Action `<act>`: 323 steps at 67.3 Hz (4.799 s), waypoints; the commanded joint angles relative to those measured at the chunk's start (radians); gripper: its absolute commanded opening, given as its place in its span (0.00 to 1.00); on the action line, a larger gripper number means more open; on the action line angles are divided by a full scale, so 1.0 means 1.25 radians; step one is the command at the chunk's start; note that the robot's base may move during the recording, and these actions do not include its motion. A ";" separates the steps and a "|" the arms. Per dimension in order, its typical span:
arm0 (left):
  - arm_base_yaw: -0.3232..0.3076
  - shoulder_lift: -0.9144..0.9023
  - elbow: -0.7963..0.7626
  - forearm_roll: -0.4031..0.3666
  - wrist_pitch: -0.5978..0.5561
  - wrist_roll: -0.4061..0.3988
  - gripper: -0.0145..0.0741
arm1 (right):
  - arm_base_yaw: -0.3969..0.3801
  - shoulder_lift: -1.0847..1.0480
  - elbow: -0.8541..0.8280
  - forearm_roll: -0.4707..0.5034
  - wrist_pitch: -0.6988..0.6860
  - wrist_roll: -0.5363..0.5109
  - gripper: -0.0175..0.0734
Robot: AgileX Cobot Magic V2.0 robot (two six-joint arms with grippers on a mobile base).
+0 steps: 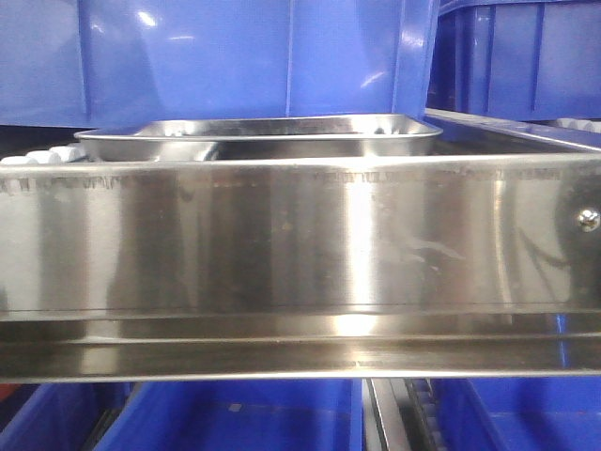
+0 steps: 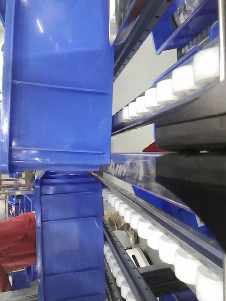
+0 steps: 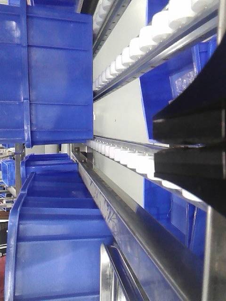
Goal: Stack silver trays without gaps
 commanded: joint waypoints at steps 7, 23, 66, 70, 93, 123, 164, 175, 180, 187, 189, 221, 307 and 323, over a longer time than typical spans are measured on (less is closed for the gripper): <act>-0.004 -0.004 -0.002 -0.001 -0.011 0.000 0.15 | -0.001 -0.003 0.000 0.003 -0.018 -0.003 0.17; -0.004 -0.004 -0.002 -0.001 -0.011 0.000 0.15 | -0.001 -0.003 0.000 0.003 -0.018 -0.003 0.17; -0.004 -0.004 -0.002 0.011 -0.137 0.000 0.15 | -0.001 -0.003 0.000 0.001 -0.297 -0.003 0.17; -0.004 -0.004 -0.015 0.011 -0.143 0.000 0.15 | -0.001 -0.003 0.000 0.001 -0.349 -0.001 0.17; -0.004 0.045 -0.316 -0.001 0.113 0.000 0.15 | 0.002 0.055 -0.338 0.001 0.096 0.001 0.17; -0.004 0.459 -0.612 0.002 0.535 0.000 0.15 | 0.002 0.544 -0.675 0.003 0.506 0.001 0.17; -0.004 0.682 -0.689 -0.130 0.478 -0.005 0.15 | 0.025 0.780 -0.761 0.059 0.531 0.003 0.18; -0.046 0.760 -0.782 -0.128 0.500 -0.060 0.15 | 0.098 0.832 -0.822 0.001 0.553 0.144 0.18; -0.086 0.805 -0.821 -0.080 0.527 -0.138 0.15 | 0.139 0.867 -0.844 -0.055 0.575 0.238 0.18; -0.157 0.861 -0.859 0.024 0.551 -0.307 0.15 | 0.195 0.932 -0.877 -0.087 0.637 0.323 0.18; -0.178 0.877 -0.869 0.067 0.566 -0.351 0.15 | 0.207 0.951 -0.891 -0.090 0.658 0.350 0.18; -0.387 1.175 -1.110 0.179 0.851 -0.432 0.15 | 0.322 1.183 -1.158 -0.092 0.869 0.402 0.18; -0.386 1.346 -1.180 0.118 0.826 -0.427 0.51 | 0.366 1.331 -1.181 -0.085 0.769 0.438 0.46; -0.386 1.373 -1.180 0.111 0.805 -0.427 0.48 | 0.366 1.364 -1.181 -0.067 0.765 0.444 0.46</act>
